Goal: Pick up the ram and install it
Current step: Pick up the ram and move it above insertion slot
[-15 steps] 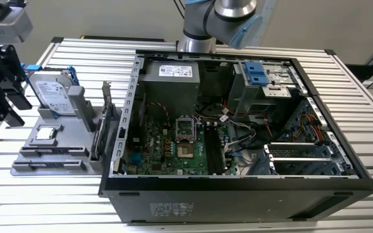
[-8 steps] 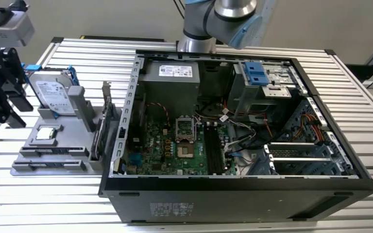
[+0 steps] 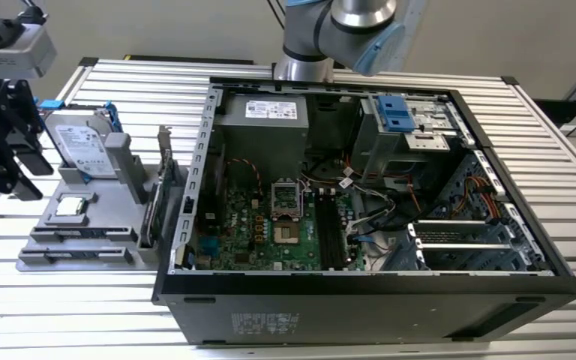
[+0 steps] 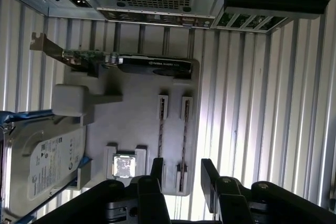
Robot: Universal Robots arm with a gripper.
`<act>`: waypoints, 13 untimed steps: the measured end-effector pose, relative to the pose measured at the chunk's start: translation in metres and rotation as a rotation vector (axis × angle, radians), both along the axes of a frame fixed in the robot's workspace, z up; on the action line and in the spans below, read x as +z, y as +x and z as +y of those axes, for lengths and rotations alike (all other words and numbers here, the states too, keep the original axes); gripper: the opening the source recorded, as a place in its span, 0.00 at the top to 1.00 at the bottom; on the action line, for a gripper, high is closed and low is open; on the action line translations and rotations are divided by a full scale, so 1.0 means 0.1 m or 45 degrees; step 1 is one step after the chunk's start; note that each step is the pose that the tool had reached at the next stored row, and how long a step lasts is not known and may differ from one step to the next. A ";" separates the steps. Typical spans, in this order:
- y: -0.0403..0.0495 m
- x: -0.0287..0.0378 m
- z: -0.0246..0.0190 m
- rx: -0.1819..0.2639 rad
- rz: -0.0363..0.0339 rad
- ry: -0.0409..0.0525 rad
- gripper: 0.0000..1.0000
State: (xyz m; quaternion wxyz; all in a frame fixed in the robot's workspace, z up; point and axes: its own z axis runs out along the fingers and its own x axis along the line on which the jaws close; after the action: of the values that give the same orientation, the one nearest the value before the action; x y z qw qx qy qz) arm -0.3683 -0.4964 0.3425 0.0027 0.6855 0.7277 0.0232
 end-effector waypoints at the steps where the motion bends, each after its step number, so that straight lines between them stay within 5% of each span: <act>1: 0.000 -0.006 0.000 0.000 0.0000 0.000 0.00; 13: 0.000 -0.082 0.000 0.000 0.0001 0.000 0.00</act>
State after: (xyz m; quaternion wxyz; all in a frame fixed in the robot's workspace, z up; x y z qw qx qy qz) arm -0.3683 -0.4965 0.3342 0.0027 0.6855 0.7277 0.0231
